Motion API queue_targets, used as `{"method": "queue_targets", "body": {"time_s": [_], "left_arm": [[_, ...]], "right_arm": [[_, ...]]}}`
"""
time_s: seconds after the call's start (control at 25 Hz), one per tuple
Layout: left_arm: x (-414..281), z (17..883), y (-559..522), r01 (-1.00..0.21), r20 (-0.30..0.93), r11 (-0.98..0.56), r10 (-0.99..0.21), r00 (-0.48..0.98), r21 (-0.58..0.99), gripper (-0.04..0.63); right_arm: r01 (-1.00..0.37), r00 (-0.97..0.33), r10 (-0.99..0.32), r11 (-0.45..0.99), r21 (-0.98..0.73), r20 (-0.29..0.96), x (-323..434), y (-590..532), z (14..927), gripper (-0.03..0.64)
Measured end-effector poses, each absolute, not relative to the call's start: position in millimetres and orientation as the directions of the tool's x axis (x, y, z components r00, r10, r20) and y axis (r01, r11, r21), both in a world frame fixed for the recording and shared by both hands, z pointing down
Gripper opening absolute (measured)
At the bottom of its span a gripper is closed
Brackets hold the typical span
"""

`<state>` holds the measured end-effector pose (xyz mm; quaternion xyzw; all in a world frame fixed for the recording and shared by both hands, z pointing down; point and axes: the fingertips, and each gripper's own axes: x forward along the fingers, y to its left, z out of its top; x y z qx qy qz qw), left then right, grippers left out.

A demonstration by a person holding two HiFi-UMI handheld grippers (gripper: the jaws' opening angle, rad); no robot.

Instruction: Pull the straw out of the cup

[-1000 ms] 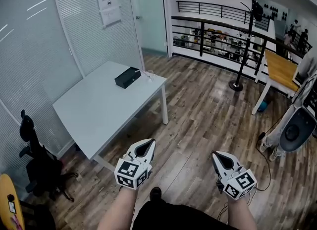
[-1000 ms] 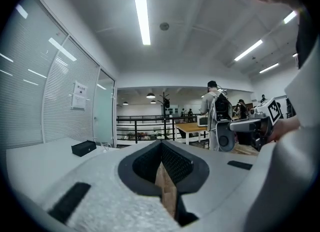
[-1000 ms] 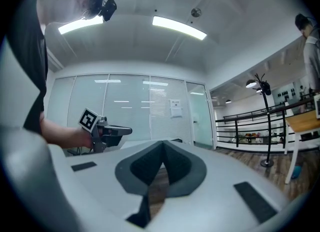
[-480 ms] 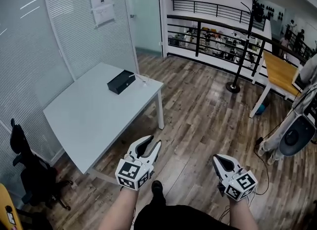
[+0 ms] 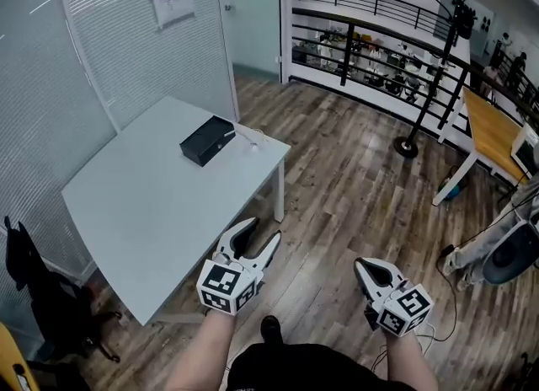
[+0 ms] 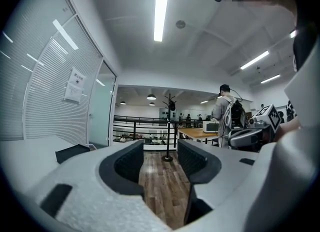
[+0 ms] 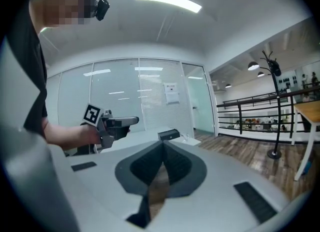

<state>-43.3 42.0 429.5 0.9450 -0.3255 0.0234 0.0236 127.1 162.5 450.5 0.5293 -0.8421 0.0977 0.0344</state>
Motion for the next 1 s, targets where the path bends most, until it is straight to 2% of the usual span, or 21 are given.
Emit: {"method": "queue_targets", "body": {"time_s": [0.4,0.76,1.0], "left_arm": [[-79,445,-54,-0.627,0.096,-0.775,-0.62,0.778,0.076,0.222],[-99,454,-119,-0.635,0.132,-0.767,-0.623,0.771,0.091,0.216],[-86,481,-172,-0.663,0.17,-0.736,-0.642,0.747,0.134,0.206]], "right_arm": [[-0.886,-0.462,-0.866,0.441,-0.141,0.193,102,50,461,0.006],[-0.84,-0.542,-0.817,0.519,-0.162,0.195,58,-25,470,0.006],[-0.821,-0.57,-0.793,0.537,-0.195,0.215,78,-82,494,0.006]]}}
